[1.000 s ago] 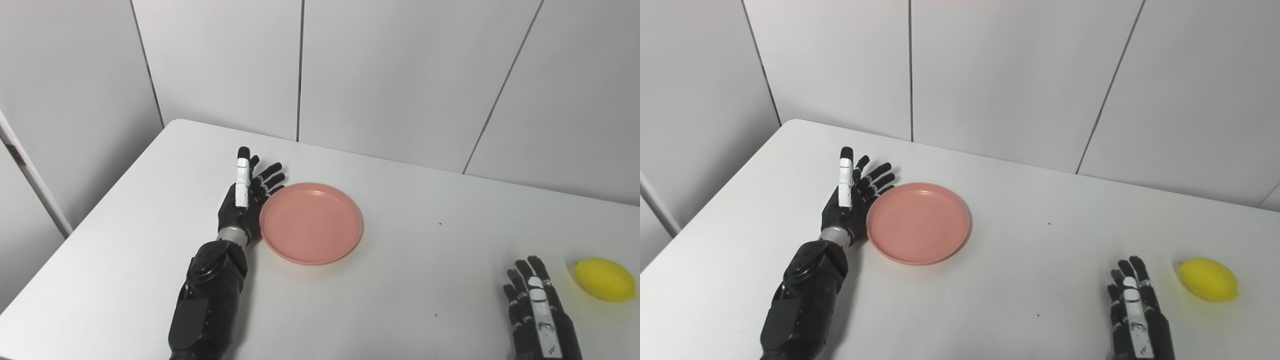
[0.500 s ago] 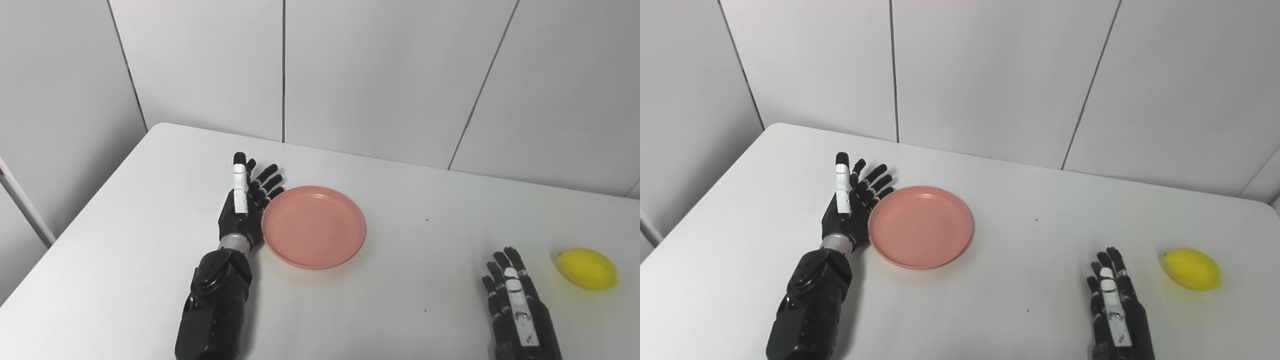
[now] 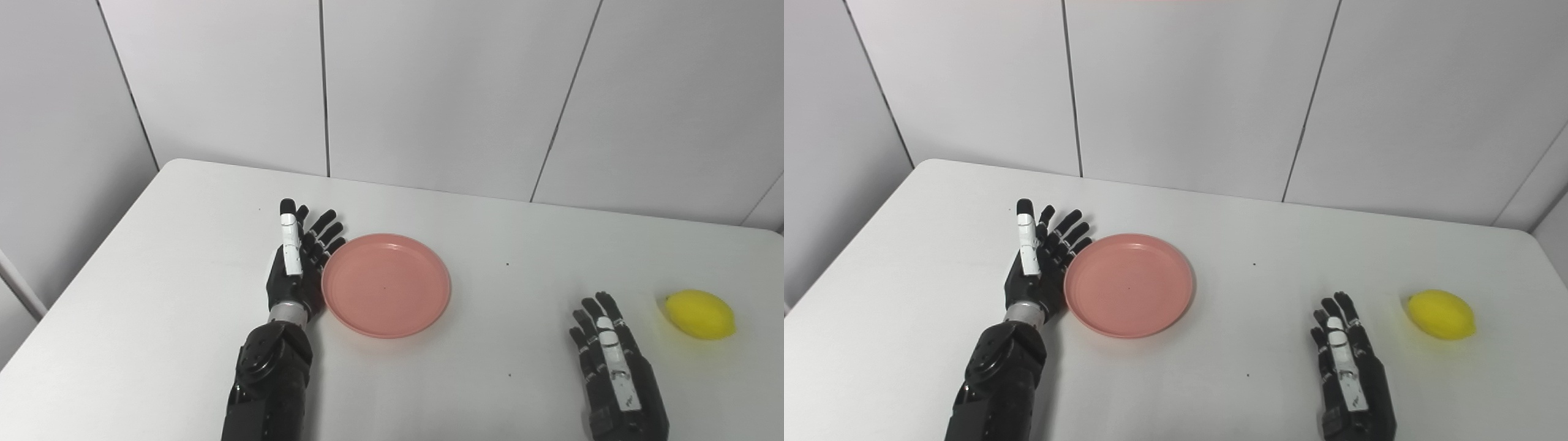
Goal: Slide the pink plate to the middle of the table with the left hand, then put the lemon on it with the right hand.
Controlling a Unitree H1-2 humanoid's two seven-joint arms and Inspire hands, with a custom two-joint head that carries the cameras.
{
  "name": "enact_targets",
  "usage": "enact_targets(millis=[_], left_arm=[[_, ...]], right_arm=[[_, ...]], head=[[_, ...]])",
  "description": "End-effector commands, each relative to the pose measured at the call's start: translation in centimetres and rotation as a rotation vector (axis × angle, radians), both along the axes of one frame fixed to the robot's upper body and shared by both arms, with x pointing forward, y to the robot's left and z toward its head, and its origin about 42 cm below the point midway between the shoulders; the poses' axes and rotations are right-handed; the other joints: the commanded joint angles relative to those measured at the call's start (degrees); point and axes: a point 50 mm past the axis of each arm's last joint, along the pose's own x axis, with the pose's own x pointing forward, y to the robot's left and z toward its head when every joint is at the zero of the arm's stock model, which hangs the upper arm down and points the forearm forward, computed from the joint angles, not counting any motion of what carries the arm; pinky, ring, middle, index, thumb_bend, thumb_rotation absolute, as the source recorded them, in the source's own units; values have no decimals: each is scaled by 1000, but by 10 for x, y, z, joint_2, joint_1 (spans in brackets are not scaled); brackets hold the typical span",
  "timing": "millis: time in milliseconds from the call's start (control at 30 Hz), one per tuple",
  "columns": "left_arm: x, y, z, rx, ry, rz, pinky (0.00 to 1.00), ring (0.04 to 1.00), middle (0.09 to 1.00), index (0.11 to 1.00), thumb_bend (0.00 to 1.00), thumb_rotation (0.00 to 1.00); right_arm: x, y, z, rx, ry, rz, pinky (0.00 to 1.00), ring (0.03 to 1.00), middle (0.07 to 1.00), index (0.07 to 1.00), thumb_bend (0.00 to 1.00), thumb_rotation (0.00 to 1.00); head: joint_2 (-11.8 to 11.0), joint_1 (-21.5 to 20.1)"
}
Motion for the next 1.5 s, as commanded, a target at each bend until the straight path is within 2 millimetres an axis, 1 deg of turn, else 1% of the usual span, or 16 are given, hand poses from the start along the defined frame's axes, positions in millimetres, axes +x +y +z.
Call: enact_targets(millis=[0, 100, 233, 300, 400, 633, 800, 867, 900, 933, 1033, 1133, 1167, 1333, 1467], left_arm=[[0, -11, 6, -4, -16, -10, 827, 839, 846, 991, 937, 920], [0, -16, 6, -34, -22, -25, 849, 846, 846, 990, 923, 910], [1, -21, 6, -50, -26, -35, 870, 858, 844, 992, 914, 903], [2, -23, 6, -42, -25, -38, 874, 861, 844, 999, 916, 904], [2, -26, 5, -21, -28, -41, 840, 847, 833, 997, 916, 922], [1, -31, 4, 31, -43, -40, 803, 826, 815, 993, 921, 946], [0, -33, 3, 43, -42, -40, 800, 825, 821, 993, 919, 955], [-1, -34, 3, 42, -44, -43, 807, 830, 827, 998, 916, 955], [-1, -34, 3, 40, -45, -48, 810, 831, 829, 999, 914, 955], [-2, -34, 3, 39, -46, -51, 820, 838, 835, 1000, 918, 956], [-2, -33, 3, 36, -51, -67, 839, 852, 849, 1000, 921, 960], [-2, -31, 4, 42, -52, -75, 838, 852, 853, 1000, 917, 964], [-2, -30, 4, 44, -51, -75, 837, 851, 853, 1000, 913, 968], [-2, -27, 4, 37, -46, -76, 838, 852, 848, 1000, 897, 972], [-2, -26, 4, 24, -46, -80, 844, 853, 849, 1000, 895, 962]], right_arm=[[-2, 6, -1, 12, 17, 10, 971, 925, 900, 890, 665, 502], [-2, 6, -2, 1, 12, 17, 971, 927, 903, 897, 653, 516], [-2, 9, -2, 8, 17, 9, 964, 922, 898, 892, 674, 499], [-1, 9, -2, 11, 20, 7, 970, 924, 898, 889, 667, 493], [-1, 11, -3, 13, 26, 4, 970, 922, 898, 887, 664, 491], [0, 16, -1, 6, 34, 1, 967, 923, 896, 881, 675, 495], [1, 20, -1, 12, 37, 1, 972, 929, 897, 875, 665, 488], [1, 22, -1, 10, 41, 2, 971, 930, 899, 877, 647, 487], [1, 24, -1, 9, 40, 3, 970, 930, 900, 878, 638, 488], [1, 25, -1, 8, 39, 3, 966, 927, 899, 877, 640, 489], [2, 30, 0, -5, 41, 4, 950, 918, 901, 880, 658, 504], [2, 35, 1, -5, 48, -6, 931, 904, 891, 868, 672, 493], [2, 37, 1, -5, 48, -6, 928, 902, 888, 865, 671, 491], [4, 45, 3, -6, 48, -9, 932, 904, 880, 852, 662, 485], [6, 48, 2, -9, 43, -7, 927, 895, 873, 852, 664, 483]], head=[[0, 0], [-1, -2], [-2, -6], [-1, -8], [-2, -11], [-1, -21], [-1, -31], [0, -37], [2, -48], [2, -48], [5, -71], [6, -80], [6, -90], [8, -110], [9, -117]])
